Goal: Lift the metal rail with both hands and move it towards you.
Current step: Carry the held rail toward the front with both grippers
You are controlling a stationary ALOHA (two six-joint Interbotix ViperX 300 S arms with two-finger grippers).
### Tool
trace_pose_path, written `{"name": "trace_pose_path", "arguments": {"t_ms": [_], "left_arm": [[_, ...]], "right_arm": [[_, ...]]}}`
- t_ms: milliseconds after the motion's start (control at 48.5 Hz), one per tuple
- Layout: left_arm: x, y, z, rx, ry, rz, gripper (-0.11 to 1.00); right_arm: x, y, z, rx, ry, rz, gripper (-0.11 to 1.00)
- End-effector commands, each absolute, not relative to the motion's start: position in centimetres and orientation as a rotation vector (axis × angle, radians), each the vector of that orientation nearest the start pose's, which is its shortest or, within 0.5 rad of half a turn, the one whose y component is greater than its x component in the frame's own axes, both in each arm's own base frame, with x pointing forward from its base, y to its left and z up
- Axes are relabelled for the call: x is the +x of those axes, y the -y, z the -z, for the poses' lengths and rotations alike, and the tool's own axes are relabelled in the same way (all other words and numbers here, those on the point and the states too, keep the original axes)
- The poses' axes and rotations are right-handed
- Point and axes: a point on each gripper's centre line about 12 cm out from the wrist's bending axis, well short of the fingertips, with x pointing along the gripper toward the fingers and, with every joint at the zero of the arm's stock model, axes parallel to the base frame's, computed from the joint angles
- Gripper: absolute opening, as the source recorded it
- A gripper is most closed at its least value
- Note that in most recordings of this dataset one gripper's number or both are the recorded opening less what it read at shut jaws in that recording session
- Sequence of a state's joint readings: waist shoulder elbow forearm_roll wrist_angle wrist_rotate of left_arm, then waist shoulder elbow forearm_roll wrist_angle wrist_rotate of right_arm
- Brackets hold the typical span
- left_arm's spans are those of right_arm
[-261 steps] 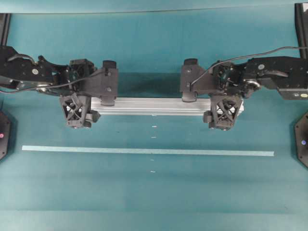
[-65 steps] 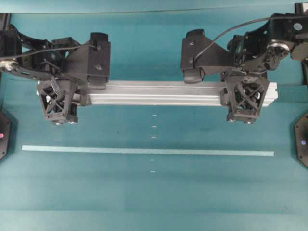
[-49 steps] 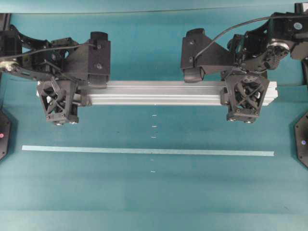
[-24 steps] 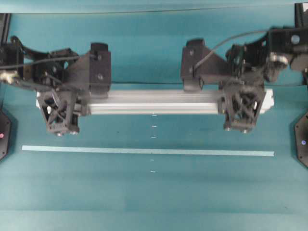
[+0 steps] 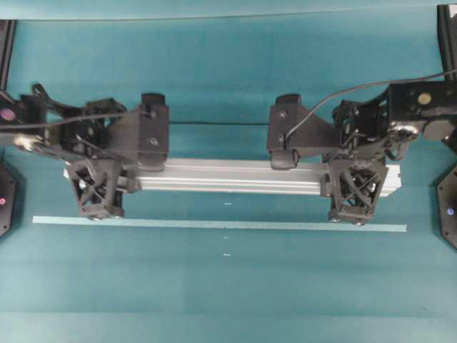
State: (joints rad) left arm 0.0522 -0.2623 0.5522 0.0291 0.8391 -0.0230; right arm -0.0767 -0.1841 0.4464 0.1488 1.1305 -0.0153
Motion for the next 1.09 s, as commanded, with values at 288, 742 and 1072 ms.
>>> {"name": "trace_pose_path", "arguments": {"t_ms": [288, 742, 1072], "left_arm": [[32.2, -1.9, -20.2, -0.065, -1.113, -0.096, 0.32], [31.9, -1.8, -15.2, -0.072, -1.139, -0.094, 0.32], [32.5, -1.8, -13.5, -0.074, -1.147, -0.093, 0.32]], "right_arm": [[31.8, -0.1, -20.0, 0.239, -1.329, -0.009, 0.4], [32.2, -0.6, -15.8, 0.229, -1.322, 0.004, 0.4], [32.4, -0.7, -13.0, 0.223, -1.32, 0.016, 0.4]]}}
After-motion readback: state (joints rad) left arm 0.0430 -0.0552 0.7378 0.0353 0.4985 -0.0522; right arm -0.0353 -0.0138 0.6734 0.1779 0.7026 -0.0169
